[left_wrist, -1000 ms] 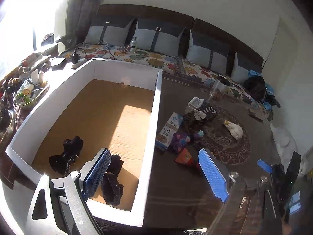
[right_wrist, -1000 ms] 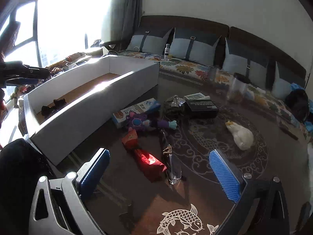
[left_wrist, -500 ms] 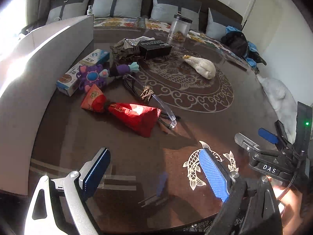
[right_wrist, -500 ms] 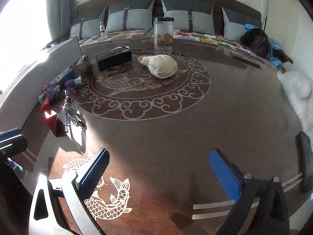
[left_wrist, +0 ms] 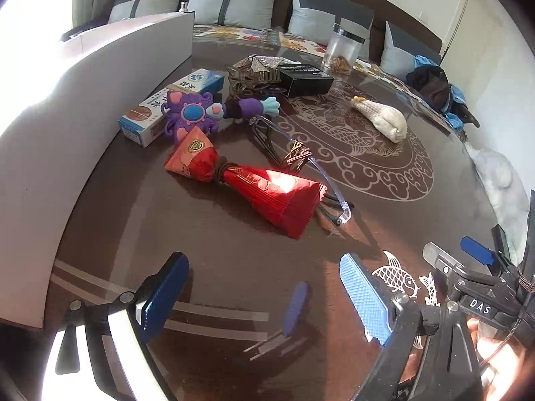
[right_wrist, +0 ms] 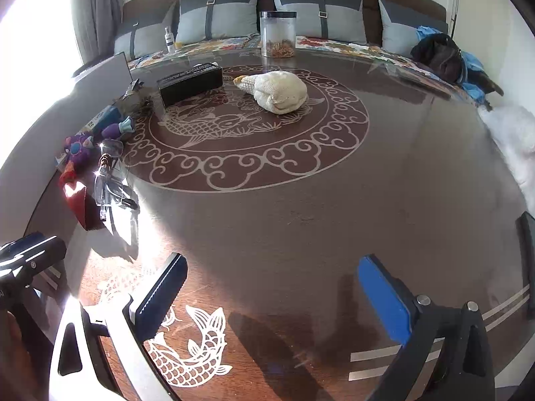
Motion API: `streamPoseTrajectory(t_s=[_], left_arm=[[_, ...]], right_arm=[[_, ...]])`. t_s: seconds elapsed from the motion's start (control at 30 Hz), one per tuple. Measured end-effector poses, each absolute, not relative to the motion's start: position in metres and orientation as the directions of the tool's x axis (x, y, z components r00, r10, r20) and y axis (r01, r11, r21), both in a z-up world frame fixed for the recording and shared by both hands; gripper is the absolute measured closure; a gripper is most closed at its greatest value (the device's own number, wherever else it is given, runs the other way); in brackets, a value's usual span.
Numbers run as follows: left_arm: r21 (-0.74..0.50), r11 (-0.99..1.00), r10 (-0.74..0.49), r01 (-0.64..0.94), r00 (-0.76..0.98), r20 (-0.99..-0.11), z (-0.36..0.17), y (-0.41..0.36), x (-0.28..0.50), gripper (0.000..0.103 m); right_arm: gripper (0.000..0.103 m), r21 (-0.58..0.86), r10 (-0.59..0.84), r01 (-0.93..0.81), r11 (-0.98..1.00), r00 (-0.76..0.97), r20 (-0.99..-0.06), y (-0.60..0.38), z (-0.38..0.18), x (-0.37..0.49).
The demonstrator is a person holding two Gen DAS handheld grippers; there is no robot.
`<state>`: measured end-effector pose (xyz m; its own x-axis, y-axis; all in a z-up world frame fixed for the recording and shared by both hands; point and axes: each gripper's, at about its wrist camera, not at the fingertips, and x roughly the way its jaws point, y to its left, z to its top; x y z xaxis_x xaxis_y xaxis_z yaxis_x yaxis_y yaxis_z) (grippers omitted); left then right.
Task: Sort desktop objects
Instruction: 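Move the left gripper back over the red gift bag on the table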
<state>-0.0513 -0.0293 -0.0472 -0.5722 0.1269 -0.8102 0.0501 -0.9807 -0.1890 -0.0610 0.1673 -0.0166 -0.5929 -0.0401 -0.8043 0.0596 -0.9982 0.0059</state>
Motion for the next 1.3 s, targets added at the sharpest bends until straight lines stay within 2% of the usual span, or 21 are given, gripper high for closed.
streamPoseTrajectory(t_s=[0.9,1.3], left_arm=[[-0.132,-0.991,0.091,0.032,-0.562,-0.822,-0.055,-0.018,-0.054,0.011],[-0.106,-0.994,0.072,0.028,-0.563,-0.823,-0.056,-0.014,-0.054,0.011]], right_arm=[[0.001,0.031,-0.049,0.041,-0.999,-0.567,-0.822,0.171,-0.026,-0.068],[0.000,-0.009,-0.022,0.051,-0.999,-0.566,-0.824,0.166,-0.028,-0.068]])
